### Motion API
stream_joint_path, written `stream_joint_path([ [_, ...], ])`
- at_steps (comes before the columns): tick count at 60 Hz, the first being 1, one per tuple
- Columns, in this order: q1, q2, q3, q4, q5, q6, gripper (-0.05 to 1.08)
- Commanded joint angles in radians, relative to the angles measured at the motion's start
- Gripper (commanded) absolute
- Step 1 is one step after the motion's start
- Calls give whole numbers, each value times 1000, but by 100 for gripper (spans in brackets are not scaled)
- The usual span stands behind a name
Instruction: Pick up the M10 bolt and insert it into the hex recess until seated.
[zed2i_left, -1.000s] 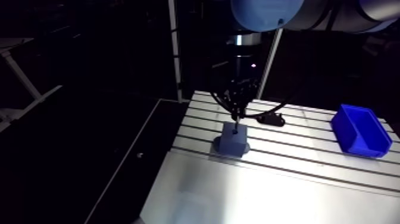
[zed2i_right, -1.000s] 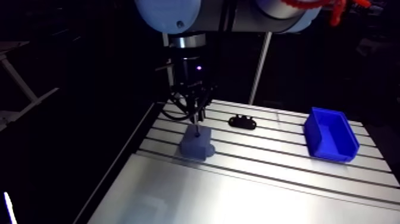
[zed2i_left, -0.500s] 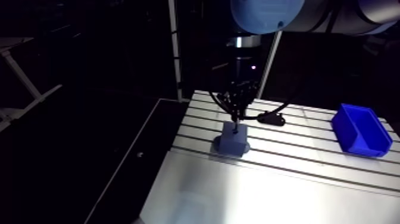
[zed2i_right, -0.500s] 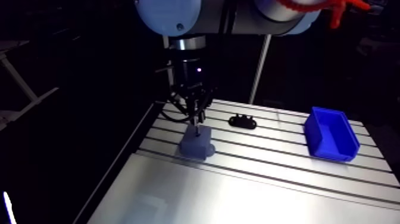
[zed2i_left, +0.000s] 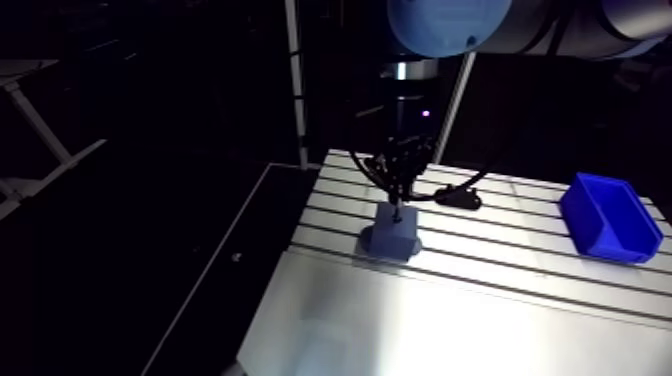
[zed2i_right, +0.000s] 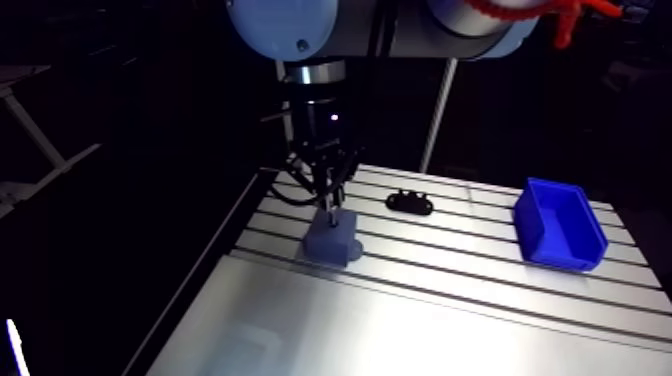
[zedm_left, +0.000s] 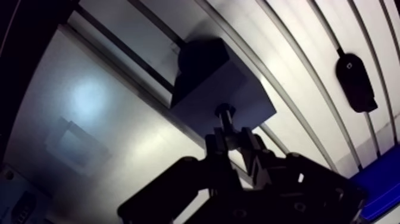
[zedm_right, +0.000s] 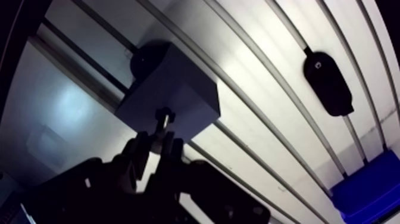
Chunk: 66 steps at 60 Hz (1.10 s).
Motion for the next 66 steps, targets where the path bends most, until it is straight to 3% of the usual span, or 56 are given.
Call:
stream_joint_path([
  [1,0,5,0,0,0,0,91],
  [66,0,6,0,-20,3,-5,91],
])
